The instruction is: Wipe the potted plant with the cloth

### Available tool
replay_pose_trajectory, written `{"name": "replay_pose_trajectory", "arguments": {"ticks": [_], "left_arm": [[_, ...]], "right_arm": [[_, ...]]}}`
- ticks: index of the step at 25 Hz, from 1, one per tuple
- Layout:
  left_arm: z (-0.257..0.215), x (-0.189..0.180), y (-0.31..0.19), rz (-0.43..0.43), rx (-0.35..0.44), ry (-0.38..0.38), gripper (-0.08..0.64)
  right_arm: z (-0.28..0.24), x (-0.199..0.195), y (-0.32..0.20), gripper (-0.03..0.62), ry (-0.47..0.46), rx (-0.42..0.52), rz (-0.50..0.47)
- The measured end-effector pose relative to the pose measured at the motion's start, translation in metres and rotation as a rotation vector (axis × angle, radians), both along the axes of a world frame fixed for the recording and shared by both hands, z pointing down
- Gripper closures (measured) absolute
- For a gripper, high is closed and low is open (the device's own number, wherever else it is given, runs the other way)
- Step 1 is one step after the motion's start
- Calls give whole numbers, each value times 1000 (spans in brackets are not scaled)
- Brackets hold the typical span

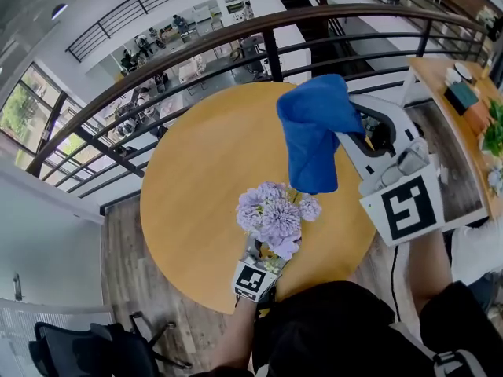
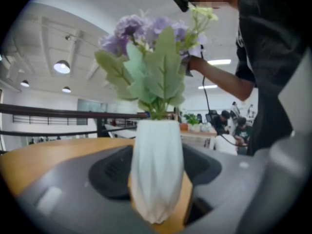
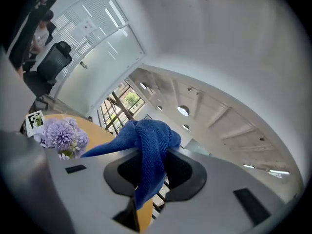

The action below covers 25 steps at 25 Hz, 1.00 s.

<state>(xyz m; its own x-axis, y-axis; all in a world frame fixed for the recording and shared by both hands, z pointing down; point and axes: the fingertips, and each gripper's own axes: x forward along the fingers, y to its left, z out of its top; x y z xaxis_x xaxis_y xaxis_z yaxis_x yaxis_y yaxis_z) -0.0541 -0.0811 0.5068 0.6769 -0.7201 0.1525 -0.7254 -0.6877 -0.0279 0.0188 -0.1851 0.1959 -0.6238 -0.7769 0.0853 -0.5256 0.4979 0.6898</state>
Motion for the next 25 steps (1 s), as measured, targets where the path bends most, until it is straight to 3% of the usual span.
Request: {"name": "replay_pose_trajectory", "arguments": {"ticks": [4, 9, 14, 19, 25], "left_arm": [[0, -2, -1, -1, 6, 2, 253], [0, -2, -1, 0, 9, 5, 253], [1, -9, 2, 2, 10, 9, 253], [0, -1, -2, 4, 8, 9, 253], [0, -6, -1, 0, 6, 6, 253]], "right_arm": [[14, 8, -18, 489, 64, -40, 80], [58, 21, -14, 489, 120, -161, 68], [113, 16, 19, 489, 163, -386, -101], [179, 18, 35, 489, 39, -598, -151], [272, 30, 38, 489, -135, -888, -27]]}}
